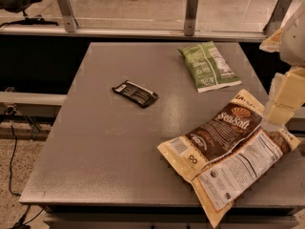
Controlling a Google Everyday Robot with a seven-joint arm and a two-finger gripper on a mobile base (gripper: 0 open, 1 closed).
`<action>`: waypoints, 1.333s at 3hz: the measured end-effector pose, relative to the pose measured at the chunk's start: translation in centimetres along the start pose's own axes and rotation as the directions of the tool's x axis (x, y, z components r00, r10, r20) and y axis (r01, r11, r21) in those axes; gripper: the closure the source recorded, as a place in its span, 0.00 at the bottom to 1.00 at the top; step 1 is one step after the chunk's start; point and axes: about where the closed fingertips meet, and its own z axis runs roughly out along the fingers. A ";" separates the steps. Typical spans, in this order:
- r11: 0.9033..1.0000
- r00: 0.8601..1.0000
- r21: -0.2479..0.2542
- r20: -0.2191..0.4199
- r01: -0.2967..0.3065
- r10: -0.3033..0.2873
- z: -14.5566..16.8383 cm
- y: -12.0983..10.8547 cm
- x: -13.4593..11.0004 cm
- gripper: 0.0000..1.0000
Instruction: Move rxbar chocolate near green jalapeno chip bag
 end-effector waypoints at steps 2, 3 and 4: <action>1.000 1.000 -0.008 0.027 0.011 -0.011 1.0 -0.5 -3.1 0.00; 0.998 0.996 -0.055 0.085 0.015 -0.011 3.9 -1.6 -8.7 0.00; 0.996 0.993 -0.084 0.115 0.006 0.004 5.9 -2.1 -12.2 0.00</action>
Offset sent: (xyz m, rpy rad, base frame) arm 0.0279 0.0577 -0.0095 0.0461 0.0206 0.0368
